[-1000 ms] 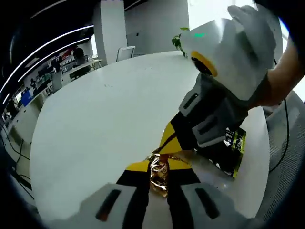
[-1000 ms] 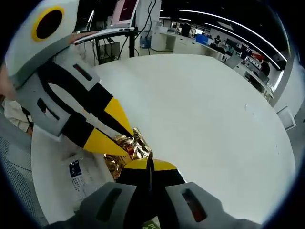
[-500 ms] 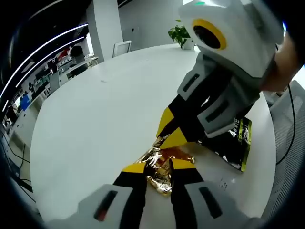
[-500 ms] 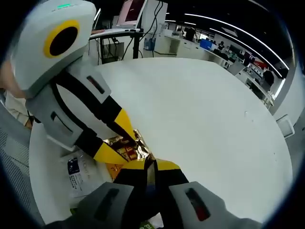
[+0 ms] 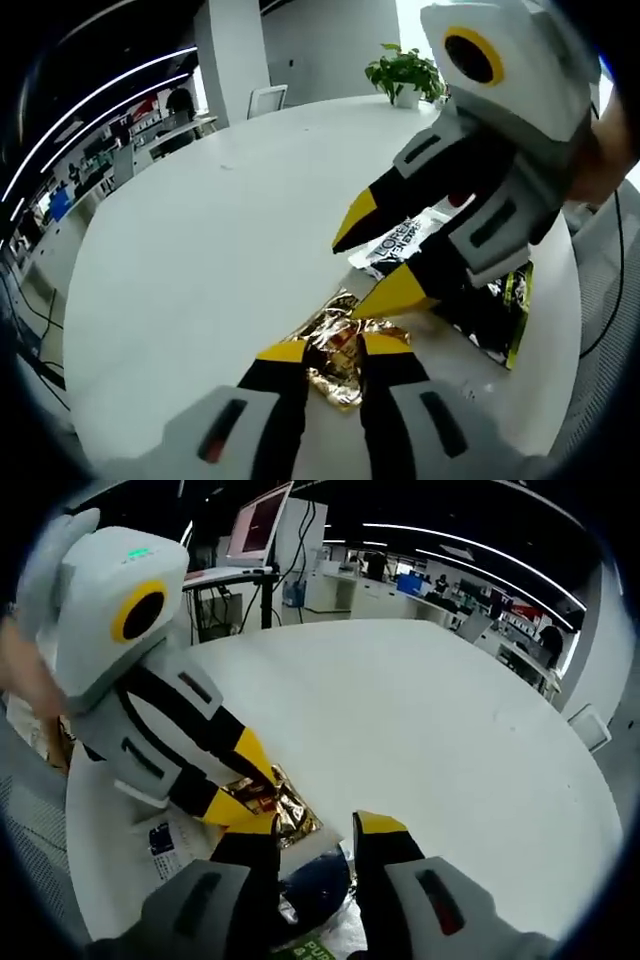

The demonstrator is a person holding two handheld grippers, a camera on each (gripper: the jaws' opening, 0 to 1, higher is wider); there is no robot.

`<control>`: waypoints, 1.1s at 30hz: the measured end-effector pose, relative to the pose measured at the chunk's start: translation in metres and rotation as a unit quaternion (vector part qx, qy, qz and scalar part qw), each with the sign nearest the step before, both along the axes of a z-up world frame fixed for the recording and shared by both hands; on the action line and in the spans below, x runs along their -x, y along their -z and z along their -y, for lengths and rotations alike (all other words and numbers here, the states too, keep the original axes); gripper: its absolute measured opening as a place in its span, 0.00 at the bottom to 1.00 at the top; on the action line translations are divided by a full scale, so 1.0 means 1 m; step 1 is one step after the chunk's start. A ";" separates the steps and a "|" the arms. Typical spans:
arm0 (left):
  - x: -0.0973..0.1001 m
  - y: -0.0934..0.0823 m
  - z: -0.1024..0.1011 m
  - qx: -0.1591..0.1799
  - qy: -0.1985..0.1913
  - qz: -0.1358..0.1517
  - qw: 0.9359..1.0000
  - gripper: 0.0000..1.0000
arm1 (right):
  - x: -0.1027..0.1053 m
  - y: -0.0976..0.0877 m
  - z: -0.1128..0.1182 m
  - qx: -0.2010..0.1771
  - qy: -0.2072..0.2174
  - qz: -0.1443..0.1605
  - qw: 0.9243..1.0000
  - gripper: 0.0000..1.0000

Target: Arrange the skincare products in the storage area until every visible bottle or jar stands upright without overlapping.

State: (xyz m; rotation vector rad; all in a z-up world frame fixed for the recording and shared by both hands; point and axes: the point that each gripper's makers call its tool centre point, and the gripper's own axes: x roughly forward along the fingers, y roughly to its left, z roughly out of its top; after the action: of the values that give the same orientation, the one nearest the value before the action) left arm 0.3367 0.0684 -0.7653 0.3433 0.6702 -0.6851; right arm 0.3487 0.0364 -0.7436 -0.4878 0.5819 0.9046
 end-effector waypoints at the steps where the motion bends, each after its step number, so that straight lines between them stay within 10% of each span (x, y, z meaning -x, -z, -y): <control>1: -0.001 0.000 0.000 0.001 -0.001 0.000 1.000 0.21 | 0.000 0.000 0.001 -0.003 -0.001 0.000 1.000 0.30; 33: 0.020 -0.046 -0.006 0.000 -0.037 0.021 0.999 0.41 | 0.054 -0.056 0.022 -0.061 -0.023 0.019 0.998 0.59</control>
State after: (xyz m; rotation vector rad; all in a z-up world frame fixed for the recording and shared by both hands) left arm 0.3166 0.0745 -0.7196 0.3294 0.6401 -0.6055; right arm 0.2948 0.0148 -0.6880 -0.4085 0.4785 0.9669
